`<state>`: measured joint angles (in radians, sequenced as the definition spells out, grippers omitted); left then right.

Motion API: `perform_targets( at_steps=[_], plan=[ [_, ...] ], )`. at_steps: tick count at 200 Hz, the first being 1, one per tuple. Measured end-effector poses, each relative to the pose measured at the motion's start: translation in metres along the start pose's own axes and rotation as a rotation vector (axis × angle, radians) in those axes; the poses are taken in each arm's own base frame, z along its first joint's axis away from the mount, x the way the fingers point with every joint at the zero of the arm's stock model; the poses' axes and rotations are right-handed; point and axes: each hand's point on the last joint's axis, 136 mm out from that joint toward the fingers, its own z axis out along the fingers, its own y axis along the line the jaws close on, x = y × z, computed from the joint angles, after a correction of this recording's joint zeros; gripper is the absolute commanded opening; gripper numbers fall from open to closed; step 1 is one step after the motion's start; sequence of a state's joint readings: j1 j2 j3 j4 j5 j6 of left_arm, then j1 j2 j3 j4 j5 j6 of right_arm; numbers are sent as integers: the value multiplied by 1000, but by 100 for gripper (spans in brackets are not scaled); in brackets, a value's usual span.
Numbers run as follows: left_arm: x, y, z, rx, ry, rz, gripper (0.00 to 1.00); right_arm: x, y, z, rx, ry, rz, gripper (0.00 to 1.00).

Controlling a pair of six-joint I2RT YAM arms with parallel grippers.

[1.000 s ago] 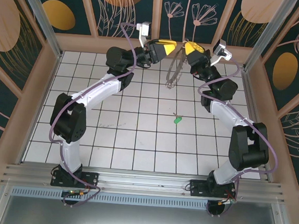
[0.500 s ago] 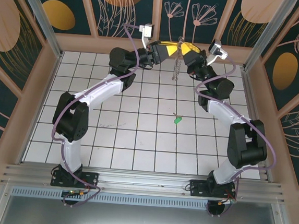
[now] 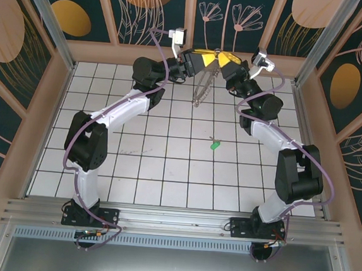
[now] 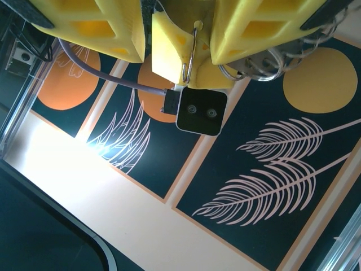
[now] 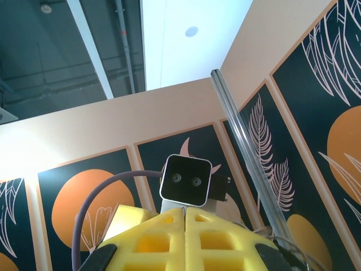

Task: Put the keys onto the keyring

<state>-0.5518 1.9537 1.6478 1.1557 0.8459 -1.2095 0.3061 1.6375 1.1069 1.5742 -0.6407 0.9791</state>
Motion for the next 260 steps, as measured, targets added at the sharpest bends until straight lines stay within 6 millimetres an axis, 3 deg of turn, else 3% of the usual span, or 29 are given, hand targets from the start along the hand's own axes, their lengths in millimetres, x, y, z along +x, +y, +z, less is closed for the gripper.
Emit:
perform_targets(
  at_steps=[35,82,110,126,146,176,203,232,260],
  plan=[
    [-1,2,0,-5,-8,-1,23,1,1,1,-4,3,1,0],
    [-3,4,0,-9,-18,6,0,3,0,1,-7,10,7,0],
    [-3,5,-1,-11,-18,13,0,3,0,1,-8,11,10,0],
    [-2,5,-1,-10,-15,17,0,3,0,1,-7,13,14,32],
    [4,13,0,-39,7,21,0,1,-2,-2,5,23,16,47],
    [21,38,-3,-131,86,48,0,-19,-13,-26,113,54,6,50],
    [39,56,-8,-214,193,92,0,-35,-9,-39,214,115,-47,52],
    [47,59,-8,-244,312,164,0,-29,5,-44,263,231,-94,52],
    [52,52,-8,-232,405,227,0,-13,-3,-55,297,341,-98,47]
  ],
)
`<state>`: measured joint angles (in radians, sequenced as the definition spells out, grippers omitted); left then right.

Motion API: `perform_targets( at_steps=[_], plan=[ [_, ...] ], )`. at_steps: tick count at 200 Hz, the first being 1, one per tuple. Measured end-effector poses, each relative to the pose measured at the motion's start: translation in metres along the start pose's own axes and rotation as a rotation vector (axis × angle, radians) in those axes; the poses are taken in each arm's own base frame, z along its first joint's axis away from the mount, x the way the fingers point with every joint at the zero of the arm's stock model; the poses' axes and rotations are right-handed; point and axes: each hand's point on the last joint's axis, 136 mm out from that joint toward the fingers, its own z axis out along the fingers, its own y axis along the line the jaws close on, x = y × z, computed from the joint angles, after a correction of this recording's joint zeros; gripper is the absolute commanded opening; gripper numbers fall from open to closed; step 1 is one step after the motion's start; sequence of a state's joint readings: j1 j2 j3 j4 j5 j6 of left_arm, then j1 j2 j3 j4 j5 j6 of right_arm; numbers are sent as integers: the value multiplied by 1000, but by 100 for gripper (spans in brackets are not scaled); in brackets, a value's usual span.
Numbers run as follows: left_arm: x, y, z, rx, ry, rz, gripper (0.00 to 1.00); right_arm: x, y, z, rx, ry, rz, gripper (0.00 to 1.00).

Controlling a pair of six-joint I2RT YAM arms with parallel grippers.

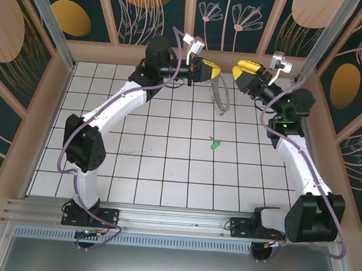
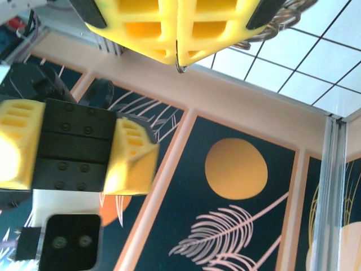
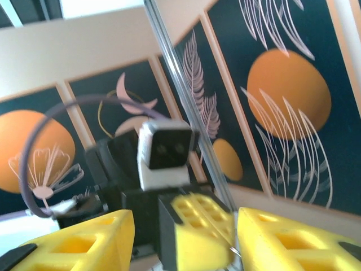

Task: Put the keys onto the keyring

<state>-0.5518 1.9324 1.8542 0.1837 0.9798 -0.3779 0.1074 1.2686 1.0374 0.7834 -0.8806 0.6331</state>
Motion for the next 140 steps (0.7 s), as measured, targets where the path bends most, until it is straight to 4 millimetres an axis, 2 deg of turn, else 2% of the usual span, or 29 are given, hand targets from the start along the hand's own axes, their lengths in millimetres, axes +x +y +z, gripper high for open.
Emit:
perform_targets(
  at_steps=[25,75,117,140],
  plan=[
    [6,-8,-2,25,57,36,0,18,-9,-4,9,76,20,44],
    [22,-18,-5,80,118,26,0,39,-3,-5,-72,159,43,42],
    [21,-25,-6,109,123,26,0,59,0,-3,-117,210,74,41],
    [19,-27,-7,117,121,23,0,64,2,-1,-129,217,76,36]
  ],
)
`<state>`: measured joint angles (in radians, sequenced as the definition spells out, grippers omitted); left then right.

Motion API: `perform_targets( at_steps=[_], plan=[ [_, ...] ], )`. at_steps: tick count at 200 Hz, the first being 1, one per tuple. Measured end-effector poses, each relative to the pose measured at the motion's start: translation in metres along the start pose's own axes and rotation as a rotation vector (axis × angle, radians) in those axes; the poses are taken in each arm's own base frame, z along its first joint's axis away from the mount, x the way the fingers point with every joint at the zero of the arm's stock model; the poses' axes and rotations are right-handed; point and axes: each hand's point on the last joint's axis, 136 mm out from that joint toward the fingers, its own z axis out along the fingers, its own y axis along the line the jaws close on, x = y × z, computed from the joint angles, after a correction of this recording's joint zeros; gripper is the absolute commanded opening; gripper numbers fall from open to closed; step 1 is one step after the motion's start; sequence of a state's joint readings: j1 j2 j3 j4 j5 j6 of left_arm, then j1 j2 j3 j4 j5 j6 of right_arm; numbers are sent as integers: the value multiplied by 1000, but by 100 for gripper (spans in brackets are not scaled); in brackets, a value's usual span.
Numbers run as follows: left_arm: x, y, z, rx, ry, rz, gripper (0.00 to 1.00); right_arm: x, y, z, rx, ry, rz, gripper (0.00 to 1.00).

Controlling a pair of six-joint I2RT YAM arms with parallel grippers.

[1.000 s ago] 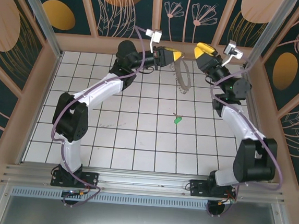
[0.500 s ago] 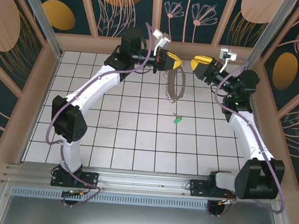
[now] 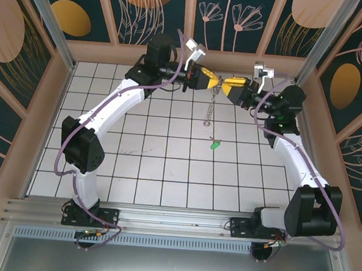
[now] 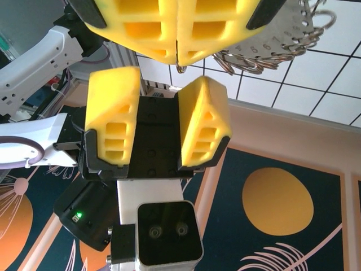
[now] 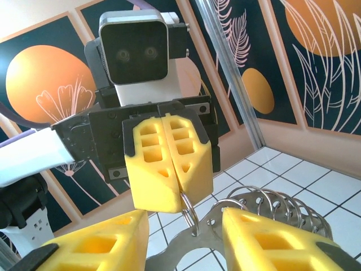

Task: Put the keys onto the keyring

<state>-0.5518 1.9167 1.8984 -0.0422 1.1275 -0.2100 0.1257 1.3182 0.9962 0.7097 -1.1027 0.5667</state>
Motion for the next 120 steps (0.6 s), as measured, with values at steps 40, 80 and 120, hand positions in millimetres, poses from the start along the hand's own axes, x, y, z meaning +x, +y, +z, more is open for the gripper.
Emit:
perform_targets(
  at_steps=[40,80,120],
  plan=[
    [-2,-1,0,5,-5,-1,0,7,-6,5,-5,11,17,32],
    [-3,-4,0,20,-7,-3,0,8,-3,8,-18,12,12,31],
    [-3,-3,0,20,-10,-1,0,10,-4,11,-26,8,10,26]
  ],
)
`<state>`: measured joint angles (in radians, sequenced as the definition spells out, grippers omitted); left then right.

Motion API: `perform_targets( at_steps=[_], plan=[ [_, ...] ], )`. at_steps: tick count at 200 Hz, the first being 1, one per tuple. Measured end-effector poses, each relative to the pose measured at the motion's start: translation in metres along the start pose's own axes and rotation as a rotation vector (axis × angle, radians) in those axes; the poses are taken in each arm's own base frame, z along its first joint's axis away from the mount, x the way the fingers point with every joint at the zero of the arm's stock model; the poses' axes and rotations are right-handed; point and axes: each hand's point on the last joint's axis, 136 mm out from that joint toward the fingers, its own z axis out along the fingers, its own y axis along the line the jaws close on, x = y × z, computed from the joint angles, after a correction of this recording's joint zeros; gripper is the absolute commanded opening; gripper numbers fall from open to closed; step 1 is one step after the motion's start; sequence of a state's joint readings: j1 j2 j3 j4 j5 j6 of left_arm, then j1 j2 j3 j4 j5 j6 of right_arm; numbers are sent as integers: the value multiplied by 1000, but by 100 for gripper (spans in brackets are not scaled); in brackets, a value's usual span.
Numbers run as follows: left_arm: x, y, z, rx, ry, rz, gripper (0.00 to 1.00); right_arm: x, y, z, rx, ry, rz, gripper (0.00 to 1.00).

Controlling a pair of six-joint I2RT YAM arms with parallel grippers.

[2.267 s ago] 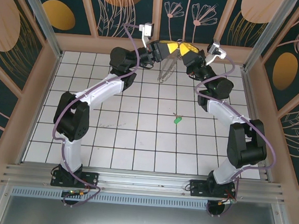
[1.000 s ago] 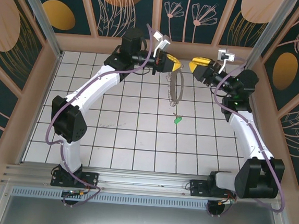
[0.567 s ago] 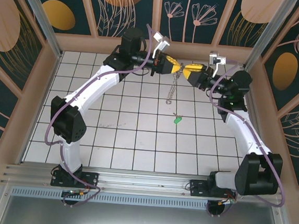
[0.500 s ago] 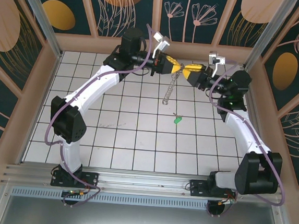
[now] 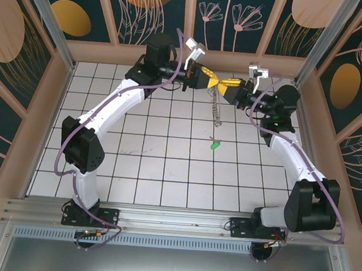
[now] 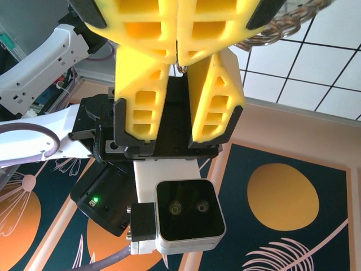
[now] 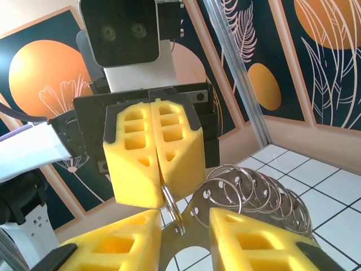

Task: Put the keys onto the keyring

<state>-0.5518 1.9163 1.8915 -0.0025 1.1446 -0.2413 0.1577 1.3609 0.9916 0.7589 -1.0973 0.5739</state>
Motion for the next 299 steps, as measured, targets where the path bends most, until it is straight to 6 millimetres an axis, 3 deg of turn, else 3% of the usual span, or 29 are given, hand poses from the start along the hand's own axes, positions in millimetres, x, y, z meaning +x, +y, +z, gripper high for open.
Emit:
perform_targets(
  at_steps=[34,65,102,131,154,188,221,250,299],
  plan=[
    [4,2,0,-1,5,-13,0,3,-4,2,1,3,17,19],
    [4,3,0,-3,3,-12,0,2,-2,3,-7,1,6,0],
    [4,5,-2,-7,0,-16,0,2,0,3,-13,2,4,0],
    [2,7,-3,-30,-19,-16,37,0,-1,3,-4,-10,-1,0],
    [-3,4,-8,-75,-59,-10,45,0,-3,1,20,-35,4,0],
    [-26,-5,-24,-148,-168,12,46,-5,0,-3,35,-78,-2,0],
    [-43,-8,-35,-154,-265,-10,39,-17,6,-6,38,-141,-13,0],
    [-44,-11,-36,-102,-317,-70,34,-27,10,-7,37,-201,-10,0],
    [-38,-18,-28,18,-329,-145,35,-36,26,-1,-6,-254,-10,0]
  ],
)
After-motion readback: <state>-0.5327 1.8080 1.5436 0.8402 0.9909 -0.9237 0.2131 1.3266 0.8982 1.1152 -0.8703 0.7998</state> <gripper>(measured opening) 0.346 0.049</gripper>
